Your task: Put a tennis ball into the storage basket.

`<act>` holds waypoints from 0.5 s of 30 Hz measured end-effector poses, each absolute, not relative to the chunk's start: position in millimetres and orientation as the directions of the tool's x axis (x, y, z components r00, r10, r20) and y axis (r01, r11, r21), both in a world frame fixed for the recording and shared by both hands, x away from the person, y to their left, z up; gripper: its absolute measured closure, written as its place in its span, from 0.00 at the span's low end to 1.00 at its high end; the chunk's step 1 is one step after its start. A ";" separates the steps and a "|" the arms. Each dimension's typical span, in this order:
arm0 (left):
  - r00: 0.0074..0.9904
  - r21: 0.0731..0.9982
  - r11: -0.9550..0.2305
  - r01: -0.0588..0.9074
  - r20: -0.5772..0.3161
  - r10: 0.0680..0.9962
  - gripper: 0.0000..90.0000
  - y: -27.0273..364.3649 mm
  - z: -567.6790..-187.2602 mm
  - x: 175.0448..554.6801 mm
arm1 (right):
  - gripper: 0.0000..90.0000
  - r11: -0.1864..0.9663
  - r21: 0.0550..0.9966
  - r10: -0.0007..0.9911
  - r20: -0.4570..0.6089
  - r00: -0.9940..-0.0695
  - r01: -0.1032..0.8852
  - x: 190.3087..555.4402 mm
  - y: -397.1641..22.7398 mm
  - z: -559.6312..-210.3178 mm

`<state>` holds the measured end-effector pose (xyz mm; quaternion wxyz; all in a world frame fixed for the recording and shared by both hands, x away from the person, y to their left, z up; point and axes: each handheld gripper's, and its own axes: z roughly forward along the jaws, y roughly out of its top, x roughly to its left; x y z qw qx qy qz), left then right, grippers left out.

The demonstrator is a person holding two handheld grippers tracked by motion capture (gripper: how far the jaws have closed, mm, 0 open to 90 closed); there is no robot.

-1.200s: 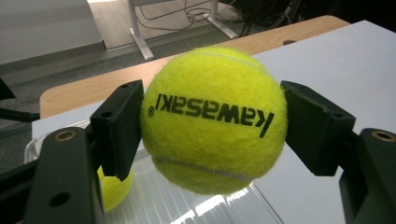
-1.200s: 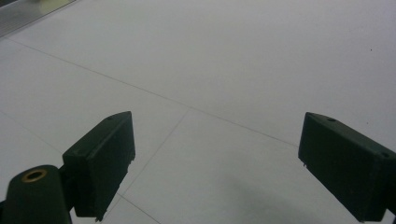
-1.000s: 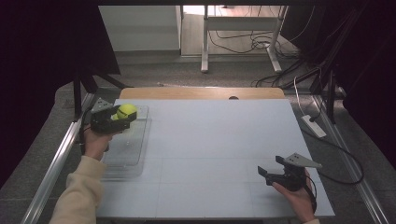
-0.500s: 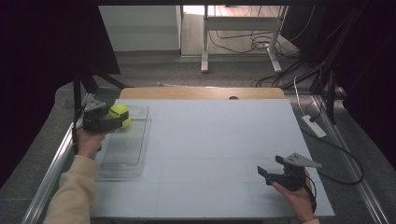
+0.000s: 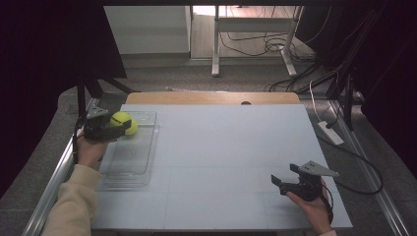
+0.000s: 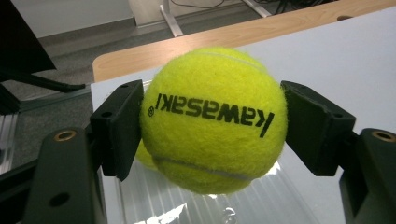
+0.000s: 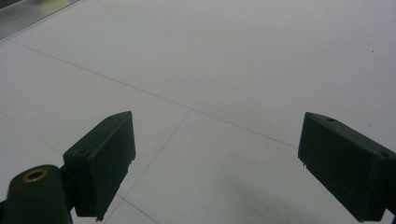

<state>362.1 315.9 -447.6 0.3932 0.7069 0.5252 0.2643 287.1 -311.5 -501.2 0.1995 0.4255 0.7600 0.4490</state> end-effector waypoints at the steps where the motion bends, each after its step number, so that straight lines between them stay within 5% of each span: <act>1: 0.307 0.833 -0.139 0.536 -0.039 0.951 0.30 316.6 -447.7 361.9 | 0.12 0.236 0.852 0.826 0.078 -0.558 0.468 287.3 -311.4 -501.4; 15: 0.303 0.816 -0.152 0.558 -0.030 0.952 0.30 321.2 -452.7 360.3 | 0.12 0.237 0.850 0.826 0.078 -0.558 0.470 287.9 -311.2 -502.3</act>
